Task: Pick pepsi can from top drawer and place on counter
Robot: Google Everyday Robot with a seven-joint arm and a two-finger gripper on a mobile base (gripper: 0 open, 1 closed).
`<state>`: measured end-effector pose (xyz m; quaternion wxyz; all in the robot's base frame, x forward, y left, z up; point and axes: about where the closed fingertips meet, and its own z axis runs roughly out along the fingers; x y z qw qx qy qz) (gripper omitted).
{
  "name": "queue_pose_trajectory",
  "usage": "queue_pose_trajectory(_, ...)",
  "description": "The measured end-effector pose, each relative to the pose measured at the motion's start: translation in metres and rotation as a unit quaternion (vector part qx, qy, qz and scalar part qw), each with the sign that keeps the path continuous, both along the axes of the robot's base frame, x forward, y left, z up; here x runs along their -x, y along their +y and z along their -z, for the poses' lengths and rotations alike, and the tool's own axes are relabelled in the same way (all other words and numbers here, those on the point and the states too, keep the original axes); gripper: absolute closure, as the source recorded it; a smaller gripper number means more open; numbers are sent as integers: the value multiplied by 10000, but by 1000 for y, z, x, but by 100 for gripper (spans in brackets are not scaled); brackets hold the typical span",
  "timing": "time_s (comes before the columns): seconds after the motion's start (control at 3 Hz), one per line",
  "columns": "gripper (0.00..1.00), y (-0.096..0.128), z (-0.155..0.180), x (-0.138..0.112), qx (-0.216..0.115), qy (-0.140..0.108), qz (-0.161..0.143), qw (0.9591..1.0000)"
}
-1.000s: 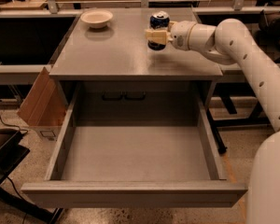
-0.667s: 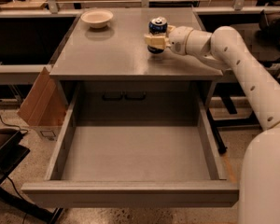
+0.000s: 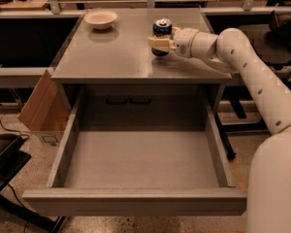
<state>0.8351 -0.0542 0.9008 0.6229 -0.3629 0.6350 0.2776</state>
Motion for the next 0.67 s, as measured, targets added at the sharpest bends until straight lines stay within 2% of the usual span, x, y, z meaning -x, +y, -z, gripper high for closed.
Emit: queue_pose_trajectory(0.67, 7, 7, 1, 0, -7, 11, -48, 10000)
